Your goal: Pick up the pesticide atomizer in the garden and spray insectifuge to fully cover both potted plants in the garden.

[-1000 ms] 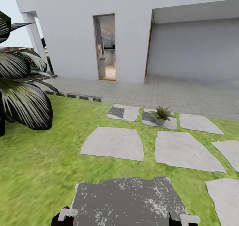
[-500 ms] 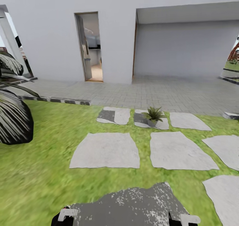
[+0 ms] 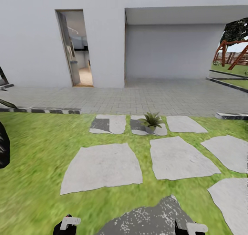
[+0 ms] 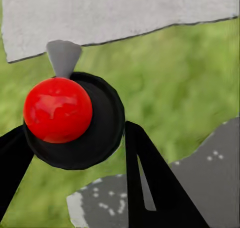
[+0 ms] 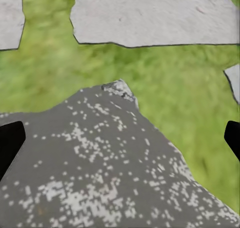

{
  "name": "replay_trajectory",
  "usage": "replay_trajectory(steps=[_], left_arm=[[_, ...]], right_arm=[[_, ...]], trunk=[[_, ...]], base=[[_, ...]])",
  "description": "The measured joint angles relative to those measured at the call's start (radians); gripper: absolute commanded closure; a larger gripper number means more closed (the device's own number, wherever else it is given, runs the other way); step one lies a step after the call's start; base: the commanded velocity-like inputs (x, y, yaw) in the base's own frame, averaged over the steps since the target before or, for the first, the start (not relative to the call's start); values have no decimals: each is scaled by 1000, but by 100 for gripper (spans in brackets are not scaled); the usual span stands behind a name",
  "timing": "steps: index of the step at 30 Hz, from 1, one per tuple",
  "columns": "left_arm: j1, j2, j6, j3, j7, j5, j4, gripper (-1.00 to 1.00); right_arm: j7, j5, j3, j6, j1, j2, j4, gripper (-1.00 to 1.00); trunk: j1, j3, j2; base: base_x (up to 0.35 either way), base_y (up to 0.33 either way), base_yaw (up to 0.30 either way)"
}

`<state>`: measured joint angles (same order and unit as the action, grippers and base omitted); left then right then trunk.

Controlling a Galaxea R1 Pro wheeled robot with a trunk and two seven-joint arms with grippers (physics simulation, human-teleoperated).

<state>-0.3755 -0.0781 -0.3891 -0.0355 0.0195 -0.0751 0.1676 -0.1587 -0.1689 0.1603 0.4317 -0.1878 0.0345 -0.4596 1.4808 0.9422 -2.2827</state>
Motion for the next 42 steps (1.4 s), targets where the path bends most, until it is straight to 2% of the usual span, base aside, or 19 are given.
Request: replay_trajectory(steps=[23,42], left_arm=[[0,0,0,0,0,0,0,100],[0,0,0,0,0,0,0,100]], right_arm=[[0,0,0,0,0,0,-1,-100],[0,2,0,0,0,0,0,-100]], trunk=[[0,0,0],[0,0,0]], base=[[296,219,-254],[295,218,-17]])
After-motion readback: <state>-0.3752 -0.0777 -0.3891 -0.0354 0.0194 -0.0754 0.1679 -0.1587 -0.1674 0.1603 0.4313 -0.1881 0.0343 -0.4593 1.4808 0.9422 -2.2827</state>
